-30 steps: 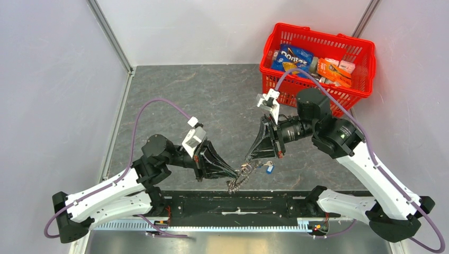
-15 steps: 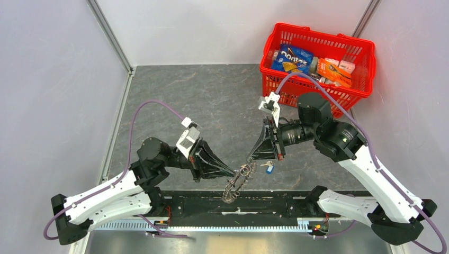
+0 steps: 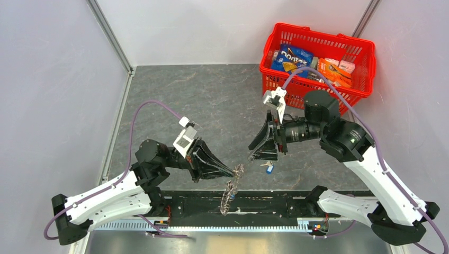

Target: Put the keys on the keyring

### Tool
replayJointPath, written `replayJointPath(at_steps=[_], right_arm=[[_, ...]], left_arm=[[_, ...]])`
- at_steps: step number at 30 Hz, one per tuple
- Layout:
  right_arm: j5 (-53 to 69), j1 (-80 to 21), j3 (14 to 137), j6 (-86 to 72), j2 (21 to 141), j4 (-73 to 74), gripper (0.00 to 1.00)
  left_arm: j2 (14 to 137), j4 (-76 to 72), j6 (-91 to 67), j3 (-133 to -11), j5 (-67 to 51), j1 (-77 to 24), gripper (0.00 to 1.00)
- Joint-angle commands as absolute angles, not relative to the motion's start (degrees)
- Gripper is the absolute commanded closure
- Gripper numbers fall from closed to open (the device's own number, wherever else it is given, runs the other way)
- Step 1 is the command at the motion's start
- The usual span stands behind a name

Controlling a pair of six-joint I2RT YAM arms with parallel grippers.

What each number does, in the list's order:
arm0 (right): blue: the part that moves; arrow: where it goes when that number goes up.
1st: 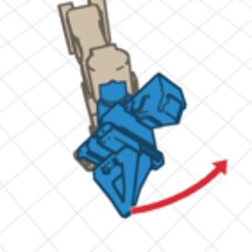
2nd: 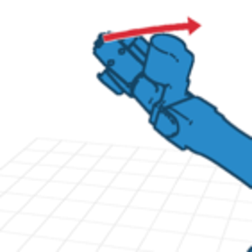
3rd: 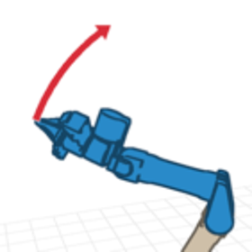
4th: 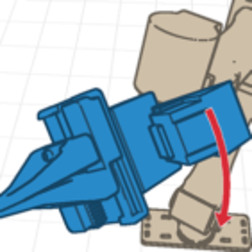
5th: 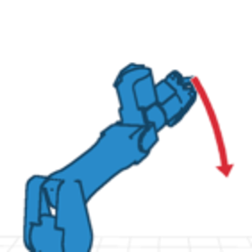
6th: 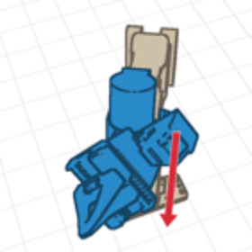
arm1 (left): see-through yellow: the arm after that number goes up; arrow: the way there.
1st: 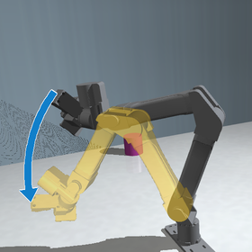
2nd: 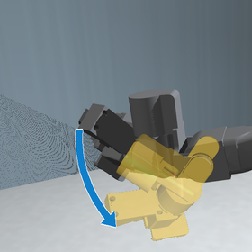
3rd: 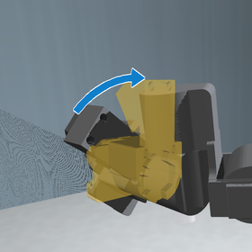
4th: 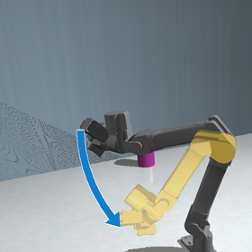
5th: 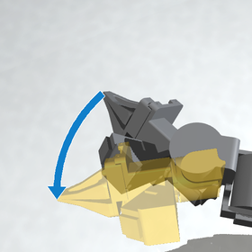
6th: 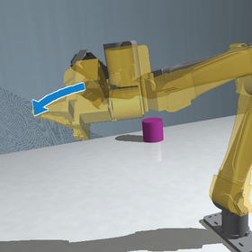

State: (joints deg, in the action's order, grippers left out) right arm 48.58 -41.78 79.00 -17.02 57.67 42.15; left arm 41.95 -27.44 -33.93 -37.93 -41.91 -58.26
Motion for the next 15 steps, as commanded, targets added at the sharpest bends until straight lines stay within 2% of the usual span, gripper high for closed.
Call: replayJointPath(at_steps=[1, 3, 10, 15], right_arm=[[49.92, -41.77, 82.55, -17.67, 56.08, 40.04, 0.40], [47.66, -41.83, 82.06, -17.89, 55.64, 39.07, 0.40], [24.57, -41.79, 80.98, -18.57, 56.79, 45.05, 0.41], [12.60, -41.69, 73.06, -20.49, 57.35, 46.12, 0.39]], left_arm=[[40.85, -36.90, -38.95, -37.31, -39.07, -58.36, 0.98], [40.78, -39.15, -40.62, -36.64, -38.14, -58.31, 0.98], [40.58, -48.37, -47.88, -35.29, -37.90, -58.36, 0.98], [40.65, -49.15, -49.65, -36.63, -39.14, -58.36, 0.98]])
